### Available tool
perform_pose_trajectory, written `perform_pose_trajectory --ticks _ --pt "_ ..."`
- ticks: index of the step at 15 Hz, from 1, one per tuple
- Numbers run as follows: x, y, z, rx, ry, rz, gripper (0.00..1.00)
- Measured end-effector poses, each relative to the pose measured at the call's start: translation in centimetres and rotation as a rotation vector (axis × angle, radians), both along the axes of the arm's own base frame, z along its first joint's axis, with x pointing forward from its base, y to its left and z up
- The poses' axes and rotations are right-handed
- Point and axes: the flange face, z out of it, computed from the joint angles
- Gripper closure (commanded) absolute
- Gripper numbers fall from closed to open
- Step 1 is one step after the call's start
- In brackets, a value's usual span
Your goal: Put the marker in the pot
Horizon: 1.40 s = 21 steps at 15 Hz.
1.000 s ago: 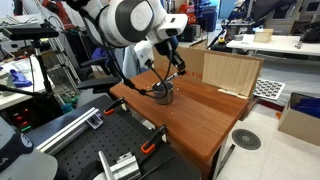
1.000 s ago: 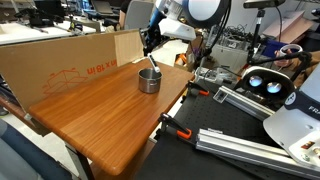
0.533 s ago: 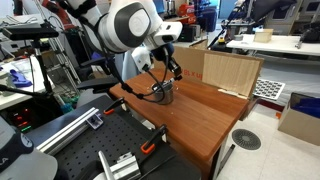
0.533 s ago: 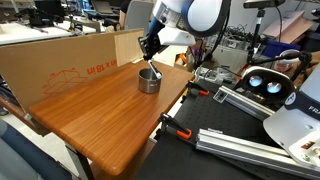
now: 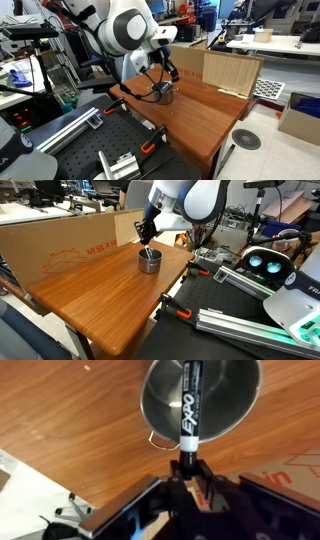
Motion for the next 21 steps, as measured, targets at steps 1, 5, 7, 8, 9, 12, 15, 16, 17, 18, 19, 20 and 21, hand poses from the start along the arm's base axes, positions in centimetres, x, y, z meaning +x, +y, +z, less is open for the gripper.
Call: perform_pose_trajectory --ticks 1,5,7,8,9,12,15,16,17,18,19,20,21 --pt "-0.1 0.1 0.0 0.002 0.001 -0.001 0.45" --pt "-0.1 0.2 -0.1 0.005 0.0 -0.006 0.16" --pt "-0.1 0.2 0.0 0.006 0.0 -0.009 0.01" --pt "0.0 0.2 0.1 0.009 -0.003 -0.01 0.0" --pt "0.0 0.2 0.3 0.012 -0.006 -0.011 0.0" --pt "0.0 0.3 1.3 0.032 -0.004 -0.022 0.0" --pt "-0.5 0.6 4.0 0.091 -0.007 -0.036 0.0" --pt "-0.8 0.7 5.1 0.115 -0.004 -0.04 0.0" --pt "-1.1 0.8 6.1 0.134 0.013 -0.041 0.0" --pt "-1.5 0.9 7.1 0.152 0.036 -0.043 0.0" --pt "-1.8 0.9 8.2 0.168 0.058 -0.041 0.0" --pt "-2.0 0.9 9.1 0.183 0.073 -0.039 0.0" --pt "-2.4 0.8 9.6 0.194 0.082 -0.038 0.0"
